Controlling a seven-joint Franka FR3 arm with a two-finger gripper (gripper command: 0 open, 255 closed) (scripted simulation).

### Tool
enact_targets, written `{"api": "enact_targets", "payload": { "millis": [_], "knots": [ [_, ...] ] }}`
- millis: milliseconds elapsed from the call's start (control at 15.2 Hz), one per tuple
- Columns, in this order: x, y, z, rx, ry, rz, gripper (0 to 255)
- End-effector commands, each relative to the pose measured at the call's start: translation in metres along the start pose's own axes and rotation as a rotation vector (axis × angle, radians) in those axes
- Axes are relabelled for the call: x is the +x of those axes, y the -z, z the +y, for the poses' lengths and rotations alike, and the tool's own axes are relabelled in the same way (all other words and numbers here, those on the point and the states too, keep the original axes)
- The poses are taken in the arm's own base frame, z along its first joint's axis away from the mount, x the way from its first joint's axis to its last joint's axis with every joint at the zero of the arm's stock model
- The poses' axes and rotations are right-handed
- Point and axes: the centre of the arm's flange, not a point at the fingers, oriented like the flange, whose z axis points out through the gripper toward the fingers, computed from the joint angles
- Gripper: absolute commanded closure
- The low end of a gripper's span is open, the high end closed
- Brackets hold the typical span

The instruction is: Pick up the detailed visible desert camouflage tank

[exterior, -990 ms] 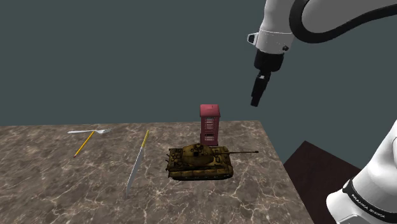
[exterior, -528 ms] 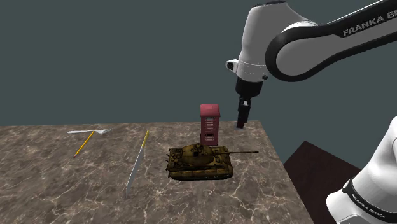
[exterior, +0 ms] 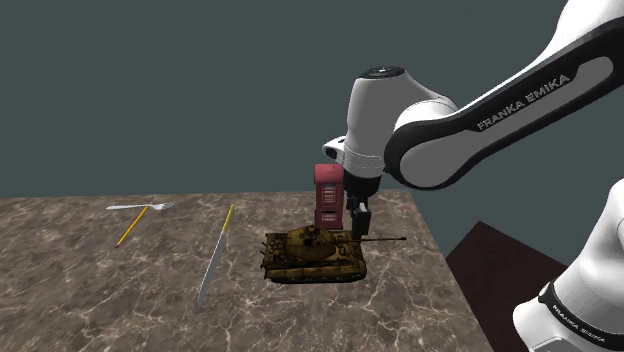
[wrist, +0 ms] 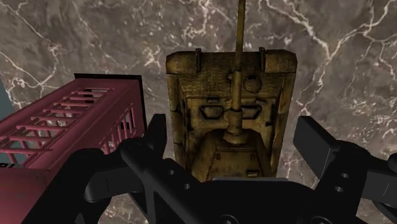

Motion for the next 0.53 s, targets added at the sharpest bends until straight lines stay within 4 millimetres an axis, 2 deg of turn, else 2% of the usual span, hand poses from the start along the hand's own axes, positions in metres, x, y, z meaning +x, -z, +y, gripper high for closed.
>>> {"api": "enact_targets", "payload": {
  "millis": [0, 462],
  "knots": [
    [0.007, -0.015, -0.010, 0.001, 0.032, 0.003, 0],
    [0.005, -0.049, -0.011, 0.001, 0.032, 0.003, 0]
  ]
}}
